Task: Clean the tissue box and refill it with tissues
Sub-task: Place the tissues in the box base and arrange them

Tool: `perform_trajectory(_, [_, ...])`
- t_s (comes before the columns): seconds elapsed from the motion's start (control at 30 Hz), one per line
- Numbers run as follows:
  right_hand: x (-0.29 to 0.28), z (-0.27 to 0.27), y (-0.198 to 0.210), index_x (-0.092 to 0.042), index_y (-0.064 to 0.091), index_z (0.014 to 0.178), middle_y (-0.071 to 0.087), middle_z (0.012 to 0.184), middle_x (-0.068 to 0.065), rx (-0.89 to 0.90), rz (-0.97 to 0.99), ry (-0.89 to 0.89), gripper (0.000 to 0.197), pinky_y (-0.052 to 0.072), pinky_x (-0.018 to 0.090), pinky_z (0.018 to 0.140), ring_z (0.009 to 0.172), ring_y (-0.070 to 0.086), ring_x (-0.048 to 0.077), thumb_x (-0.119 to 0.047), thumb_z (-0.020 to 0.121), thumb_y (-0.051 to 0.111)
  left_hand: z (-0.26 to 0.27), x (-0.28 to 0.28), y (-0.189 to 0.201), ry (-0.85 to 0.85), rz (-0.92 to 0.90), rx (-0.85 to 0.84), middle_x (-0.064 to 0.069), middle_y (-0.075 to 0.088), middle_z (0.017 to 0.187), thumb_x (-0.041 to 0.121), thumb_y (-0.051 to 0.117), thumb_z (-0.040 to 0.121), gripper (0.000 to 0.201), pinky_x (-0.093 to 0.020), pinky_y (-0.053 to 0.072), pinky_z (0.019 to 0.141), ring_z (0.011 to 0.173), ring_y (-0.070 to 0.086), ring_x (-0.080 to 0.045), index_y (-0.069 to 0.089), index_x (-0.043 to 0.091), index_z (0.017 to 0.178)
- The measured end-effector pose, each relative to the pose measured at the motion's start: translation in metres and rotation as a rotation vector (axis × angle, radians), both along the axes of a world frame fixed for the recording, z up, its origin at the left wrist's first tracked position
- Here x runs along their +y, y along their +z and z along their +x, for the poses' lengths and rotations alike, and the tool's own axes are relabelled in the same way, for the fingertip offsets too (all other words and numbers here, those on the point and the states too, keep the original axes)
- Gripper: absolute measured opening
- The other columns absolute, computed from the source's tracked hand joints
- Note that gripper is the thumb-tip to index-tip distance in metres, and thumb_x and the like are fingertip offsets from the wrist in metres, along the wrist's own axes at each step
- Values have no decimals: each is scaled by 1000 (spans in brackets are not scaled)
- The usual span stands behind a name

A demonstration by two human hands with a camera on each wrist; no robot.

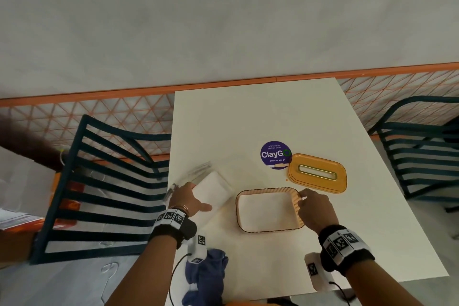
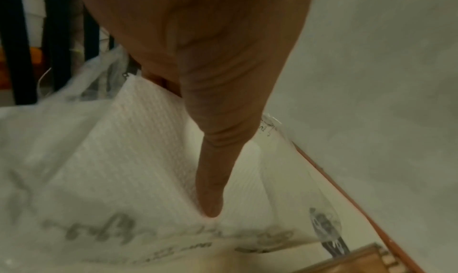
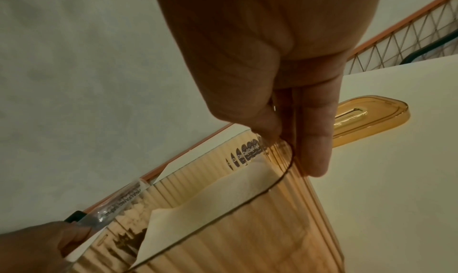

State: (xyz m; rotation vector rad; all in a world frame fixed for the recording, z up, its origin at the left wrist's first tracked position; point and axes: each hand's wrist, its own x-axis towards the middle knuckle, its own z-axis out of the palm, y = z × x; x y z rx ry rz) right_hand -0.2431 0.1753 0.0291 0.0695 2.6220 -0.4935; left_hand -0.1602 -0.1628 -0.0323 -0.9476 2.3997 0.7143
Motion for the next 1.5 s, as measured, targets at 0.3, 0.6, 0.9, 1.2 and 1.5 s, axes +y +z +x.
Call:
perform_trajectory(0.3, [-14,5,13,-22,54,136,63,133,-1,252,-97,118,63,51,36,98,119,60,22,-39,81,81,22,-7,43,71,359,257,8,78,99,55,88,54,60,-46,60,88,95,72,-17,74,29,106])
perform_trajectory(0.6, [-52,2,63,-40,59,125,71,116,-14,-302,-585,378,79,54,40,98,108,66,7,-57,56,91,15,58,106,-189,700,231,2,79,100,40,93,66,41,-41,63,85,94,76,-19,77,25,101])
perform_trajectory(0.9, [3,-11,19,-17,73,113,79,107,-1,-412,-759,-9,33,55,50,99,100,74,23,-30,84,79,9,103,74,382,1055,284,-12,76,116,25,84,82,41,-49,57,96,110,72,-31,72,10,119])
perform_trajectory(1.2, [8,-19,-7,-13,66,101,68,102,3,-220,-295,110,17,53,32,75,91,64,23,-27,92,67,4,157,52,225,345,281,5,67,98,14,65,90,22,-15,45,64,86,59,-15,64,12,112])
perform_trajectory(1.5, [-8,-13,-15,-12,60,122,67,118,9,-64,-23,239,32,55,33,88,105,66,27,-23,92,65,-4,170,44,74,171,220,-6,69,124,11,66,87,47,-37,55,100,118,65,-27,56,14,133])
